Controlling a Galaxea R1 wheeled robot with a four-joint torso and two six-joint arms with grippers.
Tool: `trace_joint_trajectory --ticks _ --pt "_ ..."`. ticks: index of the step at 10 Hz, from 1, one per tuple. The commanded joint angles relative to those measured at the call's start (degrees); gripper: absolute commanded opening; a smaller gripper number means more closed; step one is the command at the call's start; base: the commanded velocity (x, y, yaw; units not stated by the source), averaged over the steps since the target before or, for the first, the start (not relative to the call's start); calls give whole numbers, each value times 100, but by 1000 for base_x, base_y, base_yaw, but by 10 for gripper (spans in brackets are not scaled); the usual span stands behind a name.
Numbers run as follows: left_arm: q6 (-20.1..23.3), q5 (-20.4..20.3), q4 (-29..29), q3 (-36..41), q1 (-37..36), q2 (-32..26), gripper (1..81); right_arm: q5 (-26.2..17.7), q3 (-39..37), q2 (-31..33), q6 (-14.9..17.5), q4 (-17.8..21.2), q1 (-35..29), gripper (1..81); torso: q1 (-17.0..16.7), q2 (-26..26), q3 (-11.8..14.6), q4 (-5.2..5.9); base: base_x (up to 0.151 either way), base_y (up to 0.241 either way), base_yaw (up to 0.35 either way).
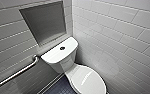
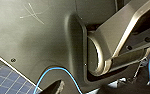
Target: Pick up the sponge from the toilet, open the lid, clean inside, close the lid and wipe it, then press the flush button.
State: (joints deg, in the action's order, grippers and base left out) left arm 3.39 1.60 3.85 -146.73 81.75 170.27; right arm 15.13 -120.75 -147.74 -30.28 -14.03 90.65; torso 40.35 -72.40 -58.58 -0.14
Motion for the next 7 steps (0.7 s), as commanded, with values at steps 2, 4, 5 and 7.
trace_joint_trajectory --ticks 2,4,5,7 --pt "48 482 10 56 74 -19 811 -370 -263 -153 13 -144 160 10 -491 757 747 0 0 0 0" --pt "48 482 1 30 82 -19 811 -370 -475 -303 13 -170 204 10 -756 1157 918 0 0 0 0" --pt "48 482 1 21 74 -10 811 -379 -746 -504 13 -222 222 10 -878 1342 785 0 0 0 0" --pt "48 482 10 12 74 34 811 -388 -1194 -838 22 -267 239 10 -1075 1635 912 0 0 0 0"
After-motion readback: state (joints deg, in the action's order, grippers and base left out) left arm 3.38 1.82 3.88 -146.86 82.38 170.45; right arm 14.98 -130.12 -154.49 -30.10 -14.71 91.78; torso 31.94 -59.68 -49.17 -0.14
